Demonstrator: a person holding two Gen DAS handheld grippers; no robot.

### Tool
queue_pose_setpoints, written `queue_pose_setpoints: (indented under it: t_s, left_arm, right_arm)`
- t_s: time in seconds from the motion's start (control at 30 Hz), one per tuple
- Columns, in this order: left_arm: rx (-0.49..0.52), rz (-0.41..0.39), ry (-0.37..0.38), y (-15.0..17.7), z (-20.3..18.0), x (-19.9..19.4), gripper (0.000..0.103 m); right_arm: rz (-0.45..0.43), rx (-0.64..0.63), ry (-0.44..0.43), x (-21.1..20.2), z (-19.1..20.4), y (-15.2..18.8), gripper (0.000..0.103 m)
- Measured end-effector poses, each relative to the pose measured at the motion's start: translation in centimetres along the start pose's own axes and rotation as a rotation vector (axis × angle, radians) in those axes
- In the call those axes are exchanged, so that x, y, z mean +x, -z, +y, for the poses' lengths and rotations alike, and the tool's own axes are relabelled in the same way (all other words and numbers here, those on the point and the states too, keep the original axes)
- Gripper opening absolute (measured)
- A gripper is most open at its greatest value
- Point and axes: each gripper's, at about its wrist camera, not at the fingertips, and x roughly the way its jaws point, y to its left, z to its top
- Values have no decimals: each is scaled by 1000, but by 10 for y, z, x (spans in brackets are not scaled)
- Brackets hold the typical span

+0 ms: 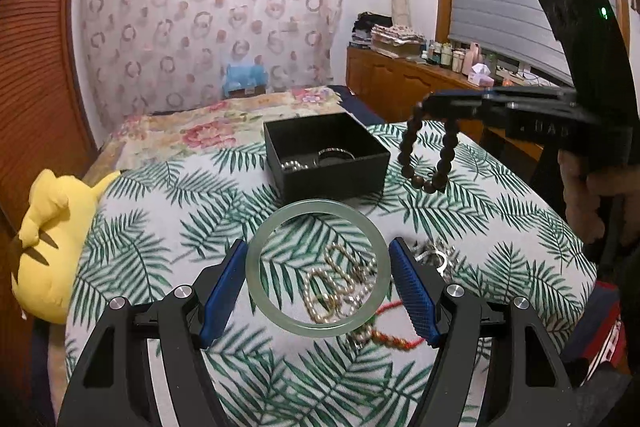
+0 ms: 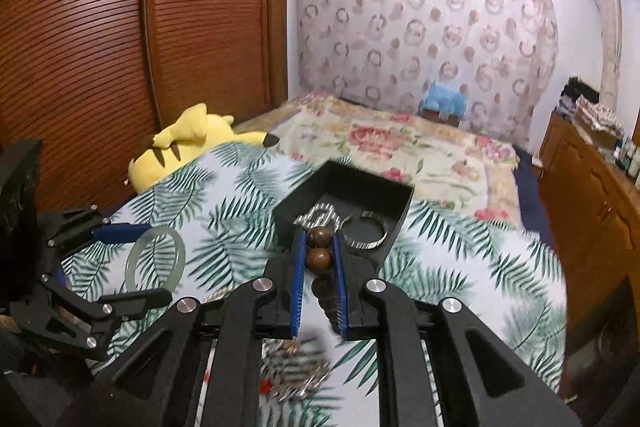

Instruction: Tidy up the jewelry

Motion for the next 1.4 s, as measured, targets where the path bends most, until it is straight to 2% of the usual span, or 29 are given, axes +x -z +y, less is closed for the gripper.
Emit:
queue_pose_setpoints:
  t_s: [0.37, 0.67, 0.87, 0.9, 0.93, 1.3, 1.4]
  left_arm:
    - [15, 0, -13, -28, 8, 22, 69]
    - [22, 14, -21, -45, 7, 40, 69]
    - [15, 33, -34, -56, 10, 54, 69]
    - [17, 34, -37, -58, 11, 57, 69]
    - [18, 36, -40, -61, 12, 60, 69]
    - [13, 76, -44, -97, 15, 106, 69]
    - [23, 106, -55, -101, 11, 125, 69]
  right_arm:
    - [-8, -18, 20, 25, -19, -47, 15]
    - [29, 12, 38, 64, -34, -66, 15]
    - [85, 65, 26, 93, -43, -61, 16]
    - [89, 82, 18, 96, -46, -59, 22]
    - [88, 94, 15, 97, -49, -58, 24]
    - [84, 128, 49, 81, -74, -29, 24]
    - [88, 127, 56, 77, -78, -17, 29]
